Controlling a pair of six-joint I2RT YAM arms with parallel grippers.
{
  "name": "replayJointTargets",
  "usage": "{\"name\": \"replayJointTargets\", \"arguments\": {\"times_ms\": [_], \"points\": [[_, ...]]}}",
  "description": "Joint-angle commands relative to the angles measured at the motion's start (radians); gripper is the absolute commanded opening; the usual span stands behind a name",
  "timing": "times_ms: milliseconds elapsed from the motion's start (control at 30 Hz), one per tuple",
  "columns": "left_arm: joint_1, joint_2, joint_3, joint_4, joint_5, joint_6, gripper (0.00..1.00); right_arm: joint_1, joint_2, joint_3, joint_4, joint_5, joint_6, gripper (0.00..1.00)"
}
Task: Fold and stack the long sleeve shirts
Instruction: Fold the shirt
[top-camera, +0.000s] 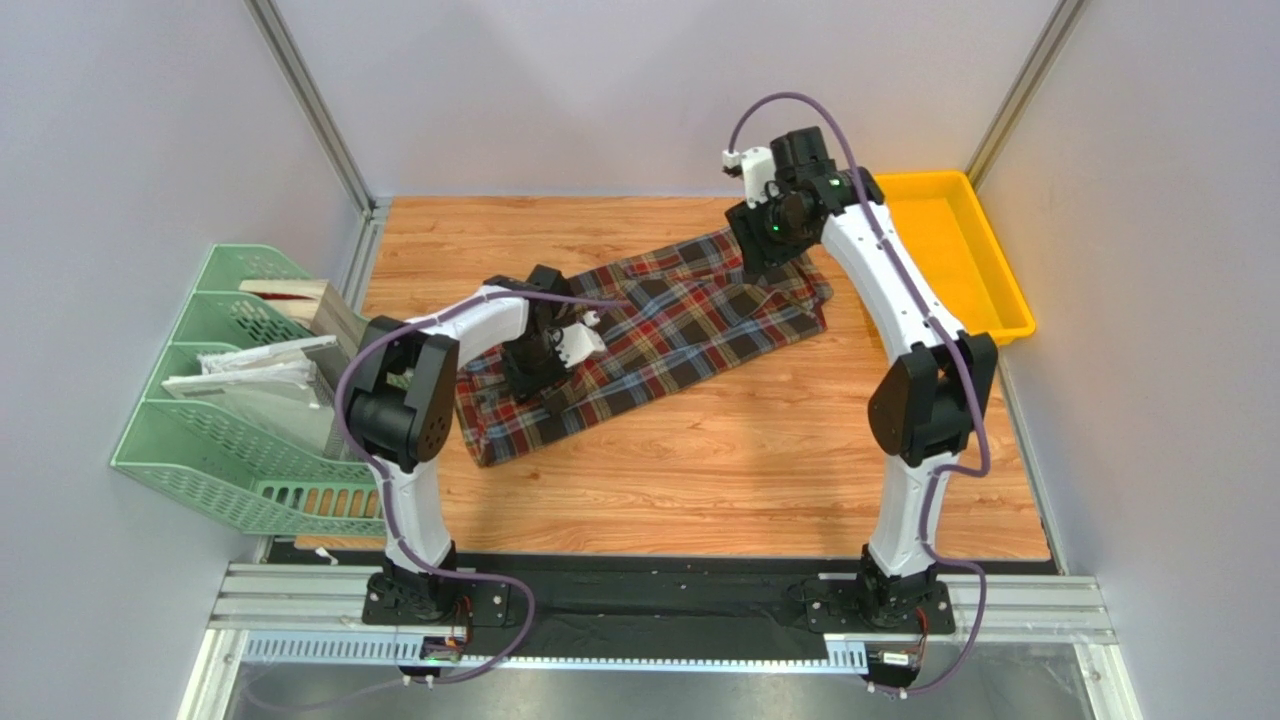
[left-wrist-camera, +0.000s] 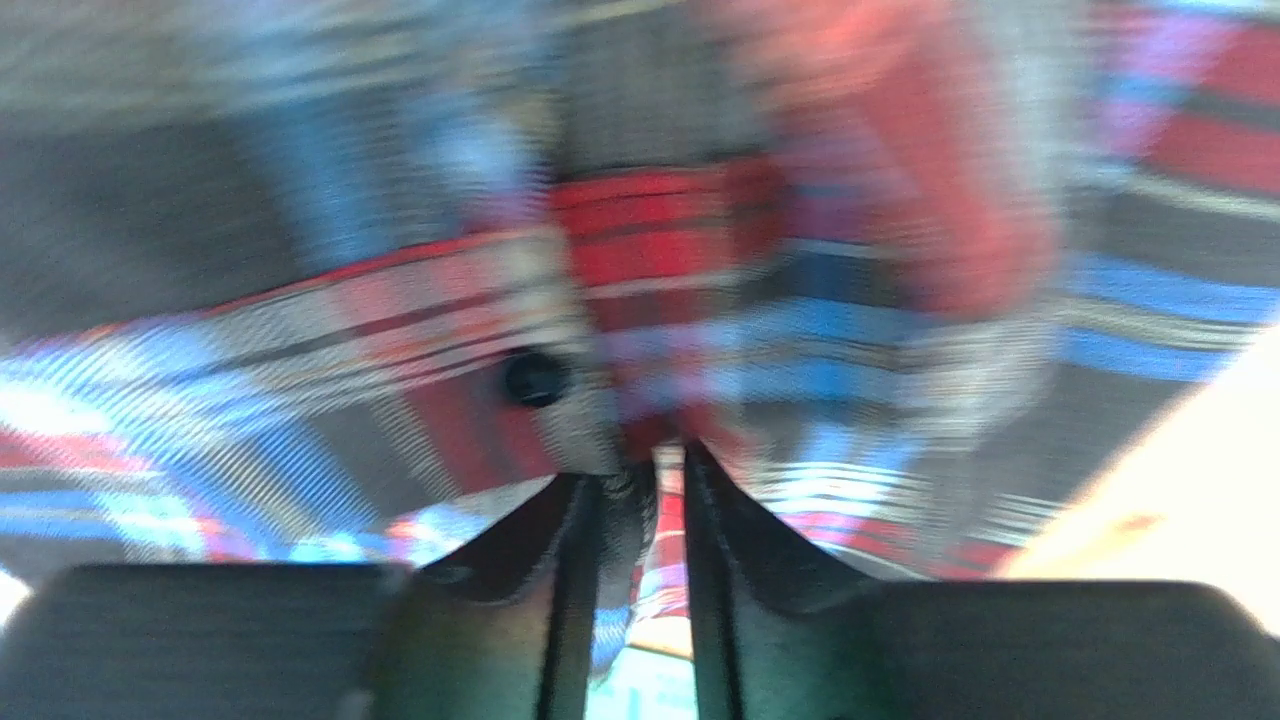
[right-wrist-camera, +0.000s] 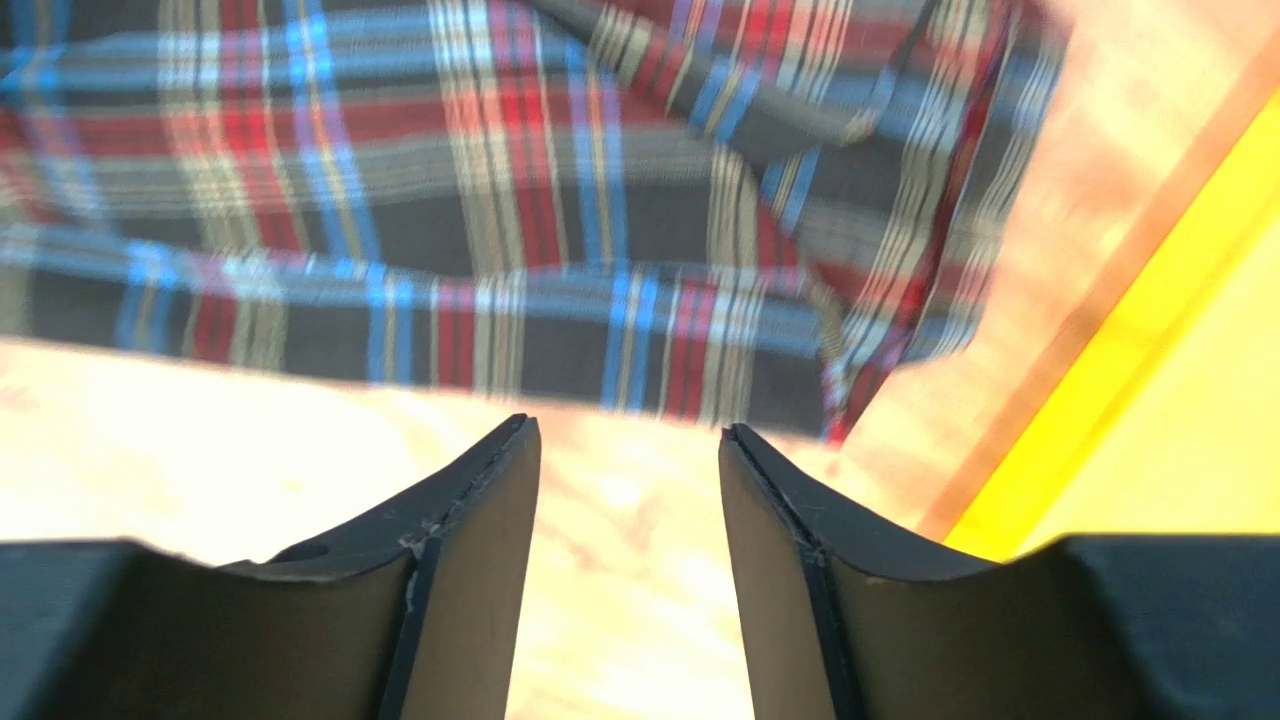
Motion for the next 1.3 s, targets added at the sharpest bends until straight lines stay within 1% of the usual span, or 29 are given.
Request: {"name": "replayJointTargets", "arguments": {"times_ms": [0,33,67,100,133,167,200,233,267,333,367,433,467,600,633,733,767,833,867,900,933,967,1033,1067,1133,1167,1267], "points": [[-0.152,0.000,-0.018,-0.166,0.024,-0.014,0.26,-0.091,-0.050,-0.116,-0.083,-0.149,0.081,0.50],[-0.222,-0.003,-0.016,-0.183,0.025,-0.045,0.23,-0.105,-0.053,-0.133,-0.084,-0.158,0.081,0.50],[-0.253,0.003,0.011,-0.224,0.089,-0.072,0.20,-0.135,-0.056,-0.146,-0.087,-0.167,0.079,0.49],[-0.283,0.011,0.031,-0.249,0.122,-0.098,0.15,-0.149,-0.056,-0.160,-0.098,-0.187,0.079,0.48],[-0.339,0.019,0.051,-0.272,0.157,-0.136,0.14,-0.171,-0.054,-0.172,-0.106,-0.198,0.075,0.47],[-0.364,0.034,0.086,-0.296,0.226,-0.158,0.14,-0.181,-0.054,-0.178,-0.112,-0.206,0.075,0.45],[-0.411,0.043,0.106,-0.303,0.254,-0.196,0.14,-0.189,-0.054,-0.186,-0.117,-0.224,0.076,0.45],[-0.431,0.056,0.128,-0.312,0.306,-0.211,0.14,-0.198,-0.054,-0.199,-0.117,-0.232,0.078,0.45],[-0.447,0.084,0.181,-0.335,0.324,-0.224,0.14,-0.198,-0.054,-0.206,-0.118,-0.235,0.078,0.44],[-0.453,0.092,0.238,-0.343,0.358,-0.262,0.14,-0.197,-0.053,-0.221,-0.120,-0.256,0.078,0.44],[-0.446,0.085,0.244,-0.334,0.346,-0.268,0.13,-0.197,-0.053,-0.224,-0.121,-0.270,0.079,0.44],[-0.400,0.036,0.238,-0.309,0.309,-0.282,0.09,-0.194,-0.057,-0.245,-0.121,-0.283,0.076,0.43],[-0.349,0.022,0.237,-0.312,0.305,-0.285,0.05,-0.194,-0.059,-0.252,-0.121,-0.289,0.076,0.43],[-0.232,-0.064,0.166,-0.324,0.272,-0.262,0.03,-0.185,-0.059,-0.261,-0.124,-0.306,0.064,0.44],[-0.212,-0.097,0.119,-0.315,0.253,-0.256,0.03,-0.177,-0.055,-0.261,-0.126,-0.312,0.059,0.44],[-0.148,-0.151,0.038,-0.306,0.228,-0.228,0.20,-0.152,-0.047,-0.258,-0.133,-0.341,0.048,0.44],[-0.108,-0.170,0.018,-0.295,0.231,-0.221,0.26,-0.143,-0.042,-0.259,-0.133,-0.341,0.047,0.44],[-0.058,-0.223,-0.036,-0.252,0.216,-0.222,0.31,-0.113,-0.038,-0.267,-0.129,-0.342,0.045,0.43],[0.000,-0.234,-0.045,-0.246,0.213,-0.210,0.32,-0.103,-0.030,-0.272,-0.121,-0.336,0.044,0.42],[0.028,-0.240,-0.048,-0.243,0.202,-0.202,0.32,-0.085,-0.024,-0.281,-0.115,-0.332,0.045,0.41],[0.056,-0.239,-0.052,-0.243,0.199,-0.196,0.31,-0.079,-0.018,-0.284,-0.107,-0.327,0.045,0.41],[0.106,-0.237,-0.050,-0.243,0.200,-0.186,0.28,-0.071,-0.006,-0.285,-0.098,-0.315,0.047,0.40],[0.143,-0.236,-0.045,-0.241,0.202,-0.176,0.28,-0.054,0.034,-0.275,-0.092,-0.307,0.051,0.40],[0.166,-0.236,-0.045,-0.237,0.196,-0.163,0.32,-0.050,0.050,-0.270,-0.091,-0.295,0.055,0.38],[0.183,-0.245,-0.039,-0.258,0.248,-0.124,0.37,-0.036,0.090,-0.252,-0.087,-0.292,0.062,0.37],[0.187,-0.248,-0.042,-0.264,0.254,-0.100,0.42,-0.031,0.100,-0.247,-0.080,-0.284,0.067,0.37],[0.187,-0.262,-0.056,-0.277,0.288,-0.072,0.48,-0.013,0.140,-0.239,-0.054,-0.261,0.078,0.36]]}}
